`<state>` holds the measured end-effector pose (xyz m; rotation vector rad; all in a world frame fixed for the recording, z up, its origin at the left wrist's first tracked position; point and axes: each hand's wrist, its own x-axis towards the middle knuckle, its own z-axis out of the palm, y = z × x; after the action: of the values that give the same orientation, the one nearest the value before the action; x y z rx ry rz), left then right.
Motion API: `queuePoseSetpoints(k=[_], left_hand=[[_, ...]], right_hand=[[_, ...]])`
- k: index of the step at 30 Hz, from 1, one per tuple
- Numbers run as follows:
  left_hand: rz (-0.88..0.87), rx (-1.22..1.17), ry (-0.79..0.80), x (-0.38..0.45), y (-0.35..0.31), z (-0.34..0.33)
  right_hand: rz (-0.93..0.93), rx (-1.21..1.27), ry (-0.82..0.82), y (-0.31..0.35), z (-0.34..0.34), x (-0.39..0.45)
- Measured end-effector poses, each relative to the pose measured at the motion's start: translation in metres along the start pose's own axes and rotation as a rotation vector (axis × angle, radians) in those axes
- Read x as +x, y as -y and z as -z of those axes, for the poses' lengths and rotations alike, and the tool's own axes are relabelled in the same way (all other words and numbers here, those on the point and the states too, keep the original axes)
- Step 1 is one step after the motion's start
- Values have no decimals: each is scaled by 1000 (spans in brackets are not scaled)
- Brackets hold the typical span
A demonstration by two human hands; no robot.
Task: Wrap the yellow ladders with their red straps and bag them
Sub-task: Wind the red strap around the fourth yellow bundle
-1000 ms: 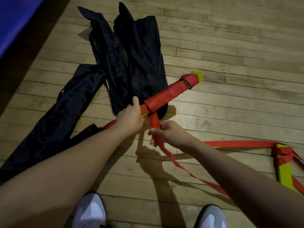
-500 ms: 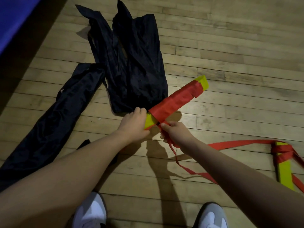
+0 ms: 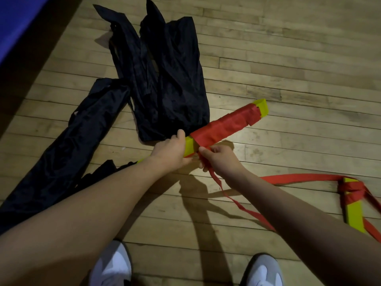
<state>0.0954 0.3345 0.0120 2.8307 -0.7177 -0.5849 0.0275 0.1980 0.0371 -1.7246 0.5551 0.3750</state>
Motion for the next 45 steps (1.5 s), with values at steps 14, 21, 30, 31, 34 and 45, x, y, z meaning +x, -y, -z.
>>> queuePoseSetpoints(k=[14,21,30,31,34,45], left_hand=[[-4,-100,55,-8,-12,-11],[-95,-131,266,-4,-13,-9],[-73,241,8,-2,-30,-11],[-82,280,12,-1,-32,-14],[-102,318,26,4,-36,-21],[-235,274,212,15,-46,-50]], right_hand=[[-146,2,109,-23,4,-10],[-108,-16,147,-26,19,-13],[-131,70,171,-35,28,-17],[-123,53,183,-35,29,-17],[-109,-1,198,-37,34,-21],[-152,-429,-84,-70,35,-5]])
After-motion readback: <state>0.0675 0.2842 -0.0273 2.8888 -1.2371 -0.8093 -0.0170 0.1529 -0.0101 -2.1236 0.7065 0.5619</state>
